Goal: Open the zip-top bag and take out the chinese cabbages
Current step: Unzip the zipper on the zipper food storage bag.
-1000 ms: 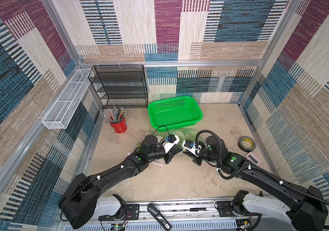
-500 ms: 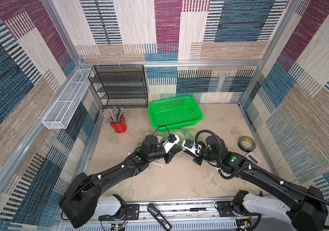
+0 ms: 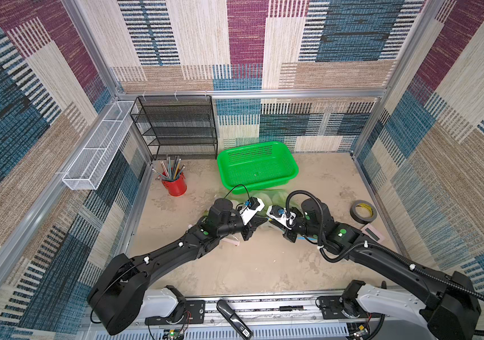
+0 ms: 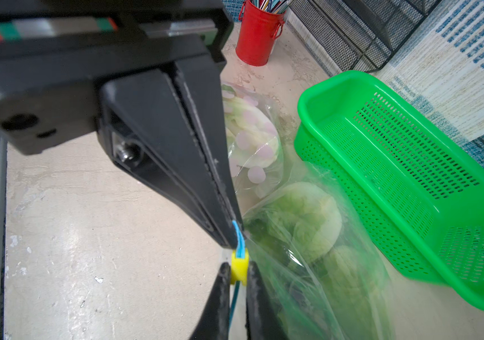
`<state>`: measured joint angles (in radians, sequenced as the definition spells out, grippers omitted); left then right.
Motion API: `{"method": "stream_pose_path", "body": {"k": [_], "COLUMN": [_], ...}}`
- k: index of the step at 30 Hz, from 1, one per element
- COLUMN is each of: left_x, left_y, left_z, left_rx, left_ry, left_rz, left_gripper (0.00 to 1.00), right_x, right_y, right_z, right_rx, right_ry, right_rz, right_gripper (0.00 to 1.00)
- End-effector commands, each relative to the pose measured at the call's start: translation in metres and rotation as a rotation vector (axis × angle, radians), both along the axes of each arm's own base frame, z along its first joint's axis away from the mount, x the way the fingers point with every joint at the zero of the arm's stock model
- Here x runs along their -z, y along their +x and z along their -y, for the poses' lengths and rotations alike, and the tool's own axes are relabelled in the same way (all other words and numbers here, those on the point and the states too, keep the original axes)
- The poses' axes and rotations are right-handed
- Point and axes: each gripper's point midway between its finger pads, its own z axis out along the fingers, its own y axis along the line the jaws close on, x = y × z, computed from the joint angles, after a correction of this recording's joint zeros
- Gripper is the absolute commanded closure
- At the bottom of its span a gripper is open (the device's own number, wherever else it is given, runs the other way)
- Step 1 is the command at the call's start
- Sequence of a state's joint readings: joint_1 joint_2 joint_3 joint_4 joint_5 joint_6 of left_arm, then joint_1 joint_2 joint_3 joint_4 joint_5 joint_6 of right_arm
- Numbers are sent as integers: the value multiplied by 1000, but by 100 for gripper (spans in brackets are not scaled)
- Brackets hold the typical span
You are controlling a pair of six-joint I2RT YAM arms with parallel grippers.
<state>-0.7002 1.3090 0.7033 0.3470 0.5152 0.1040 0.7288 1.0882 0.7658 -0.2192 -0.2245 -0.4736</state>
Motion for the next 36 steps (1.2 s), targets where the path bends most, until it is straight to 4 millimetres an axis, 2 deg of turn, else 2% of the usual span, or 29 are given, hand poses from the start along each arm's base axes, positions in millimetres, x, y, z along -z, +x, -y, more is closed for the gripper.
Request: {"method": "stream_pose_path", "body": {"k": [1, 14, 20, 23, 26, 36], "left_x": [-8, -28, -35, -32, -42, -46], "left_y": [2, -4, -6, -7, -6, -4], "left_z": [2, -1, -3, -7, -12, -25], "left_rx": [4, 4, 5, -8, -24, -59], "left_ry": [-14, -129, -169, -171, -209, -248], "left_rz": [32, 67, 77, 73, 111, 124], "left_gripper": [100, 100, 100, 100, 100, 100], "right_x": [-3, 7, 21, 23, 22, 28], "right_y": [1, -5, -8, -8, -7, -2], "right_z": [-2, 8, 19, 23, 27, 48], "right_rx": [-4, 11, 39, 57, 82, 171], "right_ry": [3, -46, -103, -116, -128, -216], "right_rz": [7, -26, -67, -80, -76, -88], "right_gripper": [88, 92, 92, 91, 91, 91]}}
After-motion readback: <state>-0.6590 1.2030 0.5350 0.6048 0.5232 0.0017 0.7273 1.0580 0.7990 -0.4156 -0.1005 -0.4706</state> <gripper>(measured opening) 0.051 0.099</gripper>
